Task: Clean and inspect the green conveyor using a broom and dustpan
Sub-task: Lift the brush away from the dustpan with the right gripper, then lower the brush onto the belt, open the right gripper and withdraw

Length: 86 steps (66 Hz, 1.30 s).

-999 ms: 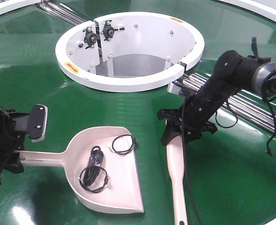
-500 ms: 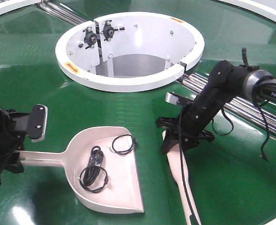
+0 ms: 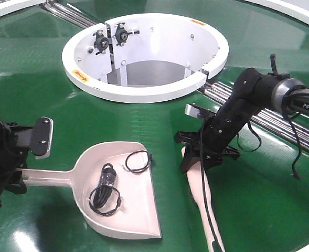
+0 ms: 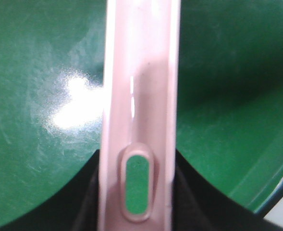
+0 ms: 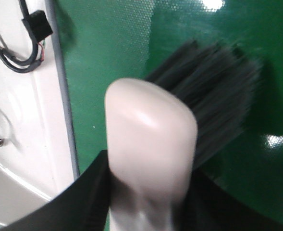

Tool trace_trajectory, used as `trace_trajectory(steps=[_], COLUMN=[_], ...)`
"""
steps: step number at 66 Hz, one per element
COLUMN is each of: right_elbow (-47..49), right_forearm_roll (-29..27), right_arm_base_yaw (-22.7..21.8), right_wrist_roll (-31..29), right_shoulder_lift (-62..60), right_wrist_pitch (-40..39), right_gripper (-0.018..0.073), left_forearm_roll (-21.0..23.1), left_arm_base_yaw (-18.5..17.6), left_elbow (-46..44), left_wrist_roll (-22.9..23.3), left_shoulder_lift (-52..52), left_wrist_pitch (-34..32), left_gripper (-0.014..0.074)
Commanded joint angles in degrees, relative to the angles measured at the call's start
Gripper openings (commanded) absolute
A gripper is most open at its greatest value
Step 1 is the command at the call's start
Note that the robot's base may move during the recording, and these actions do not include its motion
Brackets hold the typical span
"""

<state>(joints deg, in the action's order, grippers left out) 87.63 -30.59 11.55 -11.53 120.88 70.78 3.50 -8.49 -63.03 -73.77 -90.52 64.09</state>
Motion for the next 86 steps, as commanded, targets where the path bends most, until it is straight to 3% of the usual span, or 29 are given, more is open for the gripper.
trace_trajectory(steps=[1,20,27,68,86], right_elbow=[1.29,1.41,1.41,1.41,1.41], right_forearm_roll=[0.64,0.64,0.64,2.24,4.01], right_arm_base_yaw=[-0.46,-0.46,-0.46,-0.46,-0.46], right_wrist_roll=[-0.78,-0.78,-0.78,-1.42,-1.46], right_shoulder_lift=[-2.46,-2.46,-2.46,-5.35,-11.83], right_wrist_pitch=[2.72,2.72,2.72,2.39,-3.43], right_gripper=[0.0138,0.0430,0.0496,0.0510,0.0510], left_forearm_roll=[1.97,1.97,1.97,1.97,1.97], left_arm_base_yaw=[-0.32,-0.32,-0.32,-0.32,-0.32], left_elbow=[-1.42,-1.42,-1.42,-1.42,-1.42], left_wrist_roll=[1.05,1.05,1.05,1.05,1.05], left_shoulder_lift=[1.95,1.95,1.95,1.95,1.95], left_wrist_pitch=[-1.71,-1.71,-1.71,-1.71,-1.71], left_gripper=[-0.0022,-0.0022,-0.0022,-0.0022,-0.0022])
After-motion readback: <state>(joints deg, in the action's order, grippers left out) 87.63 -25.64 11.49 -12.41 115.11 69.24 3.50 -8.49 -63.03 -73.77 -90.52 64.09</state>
